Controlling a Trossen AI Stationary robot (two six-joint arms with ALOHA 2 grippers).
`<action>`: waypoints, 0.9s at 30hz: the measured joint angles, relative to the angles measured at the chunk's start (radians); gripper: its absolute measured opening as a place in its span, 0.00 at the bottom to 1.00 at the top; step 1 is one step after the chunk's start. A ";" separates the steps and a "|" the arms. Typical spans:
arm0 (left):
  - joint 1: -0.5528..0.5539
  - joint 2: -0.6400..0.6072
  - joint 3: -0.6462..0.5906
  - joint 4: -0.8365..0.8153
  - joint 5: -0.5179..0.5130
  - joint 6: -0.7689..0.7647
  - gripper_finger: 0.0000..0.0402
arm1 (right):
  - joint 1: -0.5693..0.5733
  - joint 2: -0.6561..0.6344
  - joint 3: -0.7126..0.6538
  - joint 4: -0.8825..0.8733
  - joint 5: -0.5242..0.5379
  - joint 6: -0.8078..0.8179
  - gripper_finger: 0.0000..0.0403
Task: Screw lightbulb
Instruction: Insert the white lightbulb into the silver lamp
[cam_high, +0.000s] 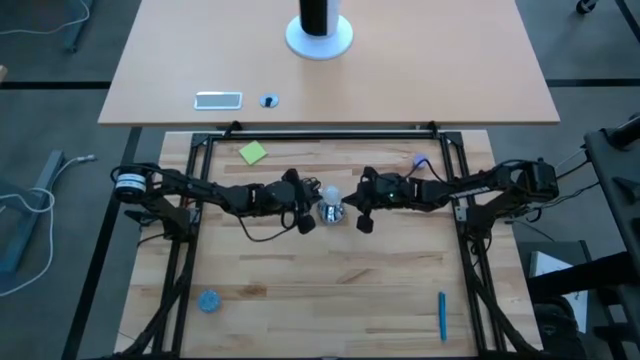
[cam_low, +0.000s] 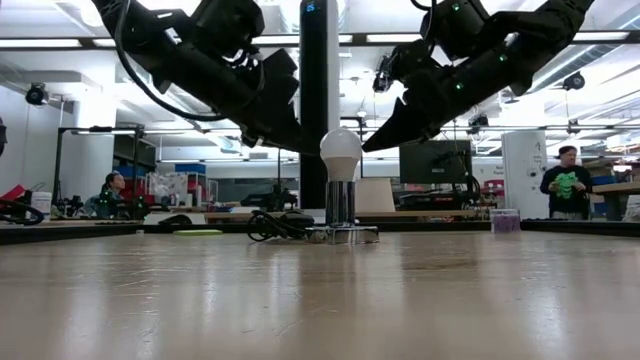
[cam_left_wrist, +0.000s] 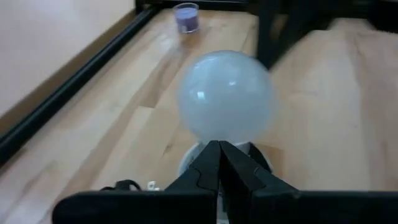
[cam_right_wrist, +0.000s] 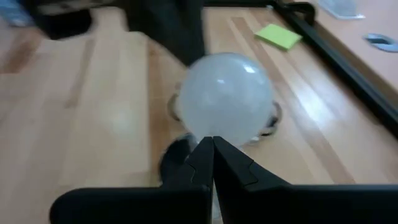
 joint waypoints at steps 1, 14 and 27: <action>0.000 0.001 0.000 0.001 -0.011 0.000 0.00 | 0.003 0.000 0.000 0.000 -0.007 0.005 0.00; -0.015 -0.013 0.000 -0.074 0.099 -0.051 0.00 | -0.012 0.011 0.000 -0.045 0.110 -0.005 0.00; 0.000 -0.008 0.000 -0.029 -0.006 -0.025 0.00 | -0.013 0.044 0.000 0.030 0.001 -0.003 0.00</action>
